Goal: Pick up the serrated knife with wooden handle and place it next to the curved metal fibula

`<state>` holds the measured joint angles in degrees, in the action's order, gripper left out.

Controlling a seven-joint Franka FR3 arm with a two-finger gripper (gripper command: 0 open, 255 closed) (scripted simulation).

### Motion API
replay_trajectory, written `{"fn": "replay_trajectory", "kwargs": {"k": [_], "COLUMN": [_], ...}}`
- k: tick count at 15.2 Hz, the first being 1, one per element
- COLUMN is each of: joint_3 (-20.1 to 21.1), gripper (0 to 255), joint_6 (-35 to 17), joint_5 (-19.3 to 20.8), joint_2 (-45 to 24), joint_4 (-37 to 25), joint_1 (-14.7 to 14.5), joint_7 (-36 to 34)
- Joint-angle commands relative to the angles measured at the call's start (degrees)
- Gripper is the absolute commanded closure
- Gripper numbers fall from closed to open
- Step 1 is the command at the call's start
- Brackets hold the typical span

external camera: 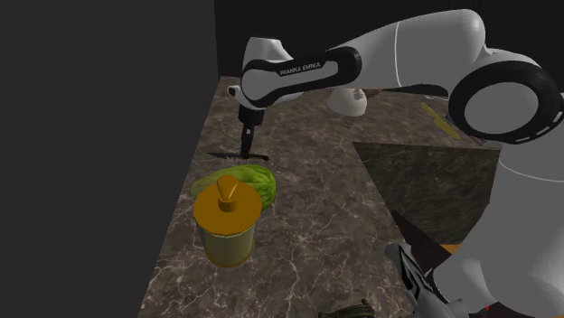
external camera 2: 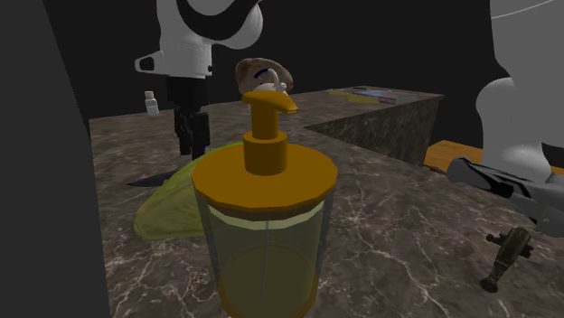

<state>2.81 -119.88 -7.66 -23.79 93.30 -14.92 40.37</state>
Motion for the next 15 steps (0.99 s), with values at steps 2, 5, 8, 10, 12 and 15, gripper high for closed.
{"fn": "replay_trajectory", "kwargs": {"k": [2,5,8,10,12,15], "joint_3": [0.1,0.1,0.1,0.1,0.1,0.1], "gripper": [0,0,0,0,255,255], "joint_6": [-2.4,-2.4,-2.4,-2.4,-2.4,-2.4], "joint_5": [-0.1,-0.1,-0.1,-0.1,-0.1,-0.1], "joint_2": [-1.2,-1.2,-1.2,-1.2,-1.2,-1.2], "joint_4": [1.1,1.1,1.1,1.1,1.1,1.1], "joint_1": [-0.2,-0.2,-0.2,-0.2,-0.2,-0.2], "joint_7": [0.0,0.0,0.0,0.0,0.0,0.0]}}
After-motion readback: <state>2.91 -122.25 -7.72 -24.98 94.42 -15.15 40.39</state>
